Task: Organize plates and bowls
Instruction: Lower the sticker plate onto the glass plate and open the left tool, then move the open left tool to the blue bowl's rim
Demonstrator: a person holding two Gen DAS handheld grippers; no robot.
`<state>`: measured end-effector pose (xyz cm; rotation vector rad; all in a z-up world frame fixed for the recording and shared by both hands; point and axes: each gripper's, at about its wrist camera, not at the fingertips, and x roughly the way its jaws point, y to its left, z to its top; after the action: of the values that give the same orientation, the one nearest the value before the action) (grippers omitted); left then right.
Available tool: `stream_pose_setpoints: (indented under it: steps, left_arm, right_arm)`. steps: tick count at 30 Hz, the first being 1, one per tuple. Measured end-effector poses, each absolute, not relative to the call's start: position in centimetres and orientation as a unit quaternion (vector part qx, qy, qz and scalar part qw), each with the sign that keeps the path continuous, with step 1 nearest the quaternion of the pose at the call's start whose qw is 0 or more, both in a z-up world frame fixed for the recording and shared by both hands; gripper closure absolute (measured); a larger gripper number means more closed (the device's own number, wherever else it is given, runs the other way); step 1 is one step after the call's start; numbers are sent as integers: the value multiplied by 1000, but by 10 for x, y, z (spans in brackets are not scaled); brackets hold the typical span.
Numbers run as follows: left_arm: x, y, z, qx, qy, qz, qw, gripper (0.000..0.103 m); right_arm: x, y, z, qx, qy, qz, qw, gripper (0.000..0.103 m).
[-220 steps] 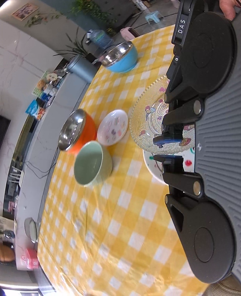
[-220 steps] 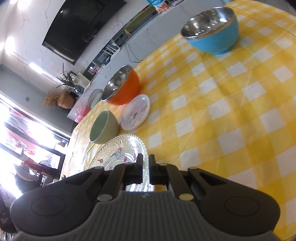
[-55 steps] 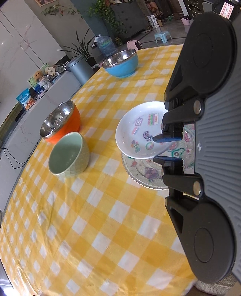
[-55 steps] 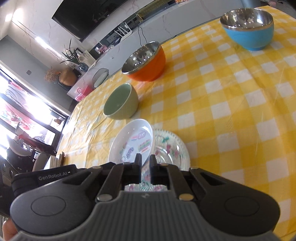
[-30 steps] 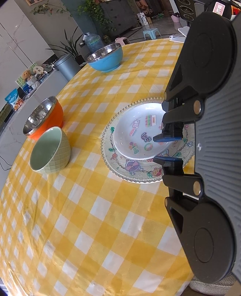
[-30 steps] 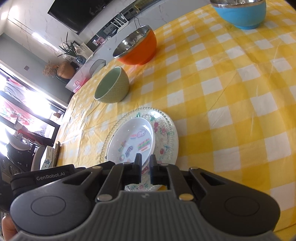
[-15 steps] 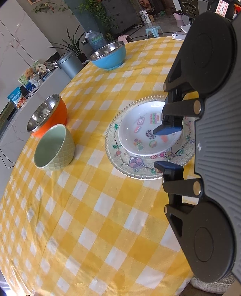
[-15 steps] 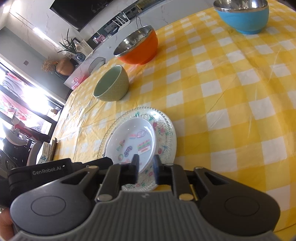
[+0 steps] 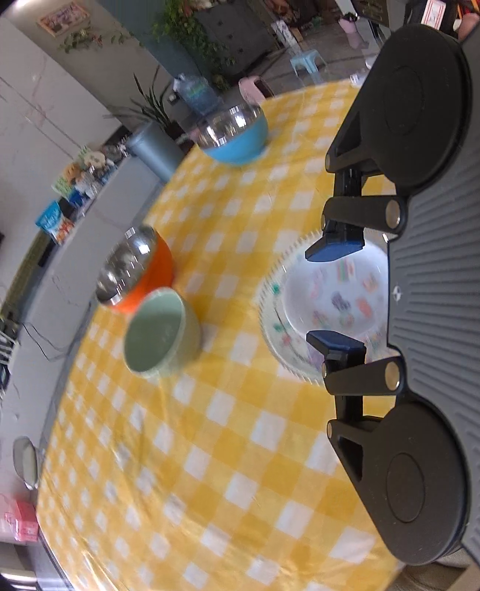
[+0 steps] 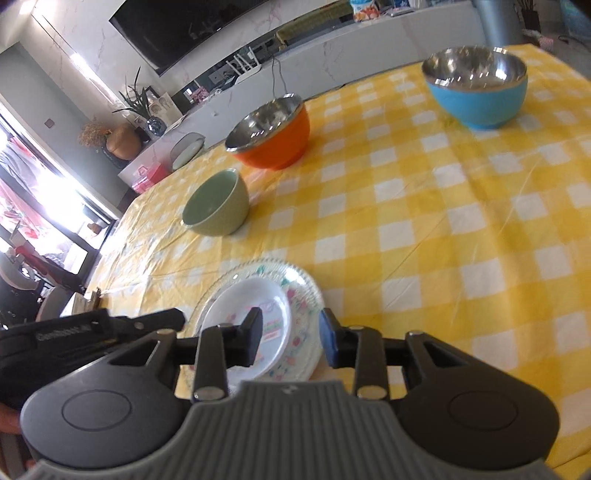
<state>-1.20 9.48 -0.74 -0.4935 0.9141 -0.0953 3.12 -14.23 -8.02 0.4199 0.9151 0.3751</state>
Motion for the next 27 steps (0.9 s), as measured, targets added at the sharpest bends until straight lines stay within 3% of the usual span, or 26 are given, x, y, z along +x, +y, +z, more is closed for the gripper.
stream_pose_setpoints:
  steps: [18,27]
  left_arm:
    - [75,-28,38,-213,392,-158,881,55]
    - [144,-74,18,-227,406,-158,871,53]
  right_arm:
    - [93,-265,-26,195,309,14,931,63]
    - [148,-316,-54,220,295,-48,929,63]
